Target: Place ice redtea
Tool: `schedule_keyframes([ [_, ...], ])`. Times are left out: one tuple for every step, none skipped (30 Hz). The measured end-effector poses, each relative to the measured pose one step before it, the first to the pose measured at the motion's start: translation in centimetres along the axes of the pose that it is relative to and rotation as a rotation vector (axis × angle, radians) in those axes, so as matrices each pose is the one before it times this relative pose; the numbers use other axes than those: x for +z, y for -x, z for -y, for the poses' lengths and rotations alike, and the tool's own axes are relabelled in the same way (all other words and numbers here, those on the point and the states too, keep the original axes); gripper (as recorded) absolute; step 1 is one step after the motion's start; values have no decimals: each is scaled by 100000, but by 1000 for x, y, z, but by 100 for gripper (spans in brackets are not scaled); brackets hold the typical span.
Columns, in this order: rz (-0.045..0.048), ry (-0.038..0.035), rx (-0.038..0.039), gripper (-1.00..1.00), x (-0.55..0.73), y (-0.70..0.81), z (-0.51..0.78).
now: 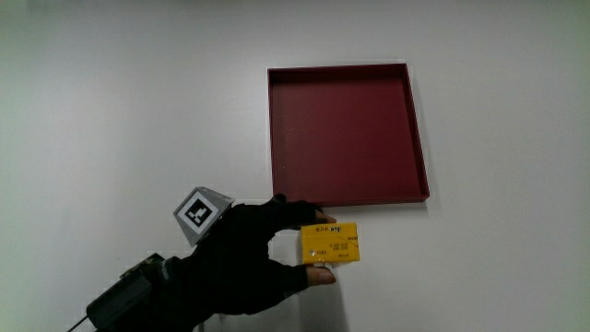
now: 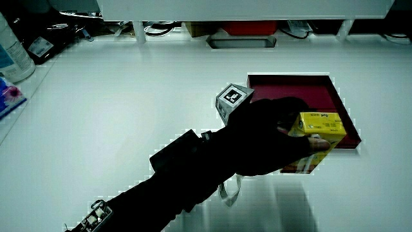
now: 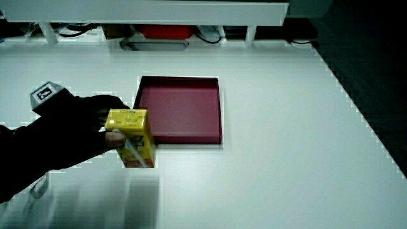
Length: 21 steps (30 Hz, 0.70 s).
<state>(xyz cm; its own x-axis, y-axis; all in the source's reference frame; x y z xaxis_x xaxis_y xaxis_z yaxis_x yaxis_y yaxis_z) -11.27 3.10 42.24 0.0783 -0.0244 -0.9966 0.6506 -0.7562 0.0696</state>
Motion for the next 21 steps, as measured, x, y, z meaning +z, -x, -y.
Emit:
schedule_keyframes([
  [1405,304,1217,0,-158,181,97],
  [-471,47,-490,0,-95,251,80],
  [-441,478,689,0,-77,381,106],
  [1350,95,218,0,-113,214,65],
  [438,304,29,0,-86,281,89],
  [-766,696,1244,0,-53,383,136],
  [1074,101,-409,0,-105,331,87],
  [-843,244,725,0,-39,411,91],
  [633,472,-1301,0,-63,398,18],
  [-466,544,166,0,-13,512,46],
  [1552,411,-46,0,-64,316,5],
  [857,605,228,0,-57,314,17],
  [-276,661,1143,0,-34,390,57],
  [-1077,616,-784,0,-22,422,36],
  [1862,315,630,0,-87,94,23],
  [-558,636,-375,0,-17,133,9],
  [1982,63,-171,0,-57,225,24],
  [1592,360,22,0,26,329,45],
  [942,-535,65,0,64,486,86],
  [545,-54,-610,0,24,120,-5],
  [141,82,356,0,41,-41,-50],
])
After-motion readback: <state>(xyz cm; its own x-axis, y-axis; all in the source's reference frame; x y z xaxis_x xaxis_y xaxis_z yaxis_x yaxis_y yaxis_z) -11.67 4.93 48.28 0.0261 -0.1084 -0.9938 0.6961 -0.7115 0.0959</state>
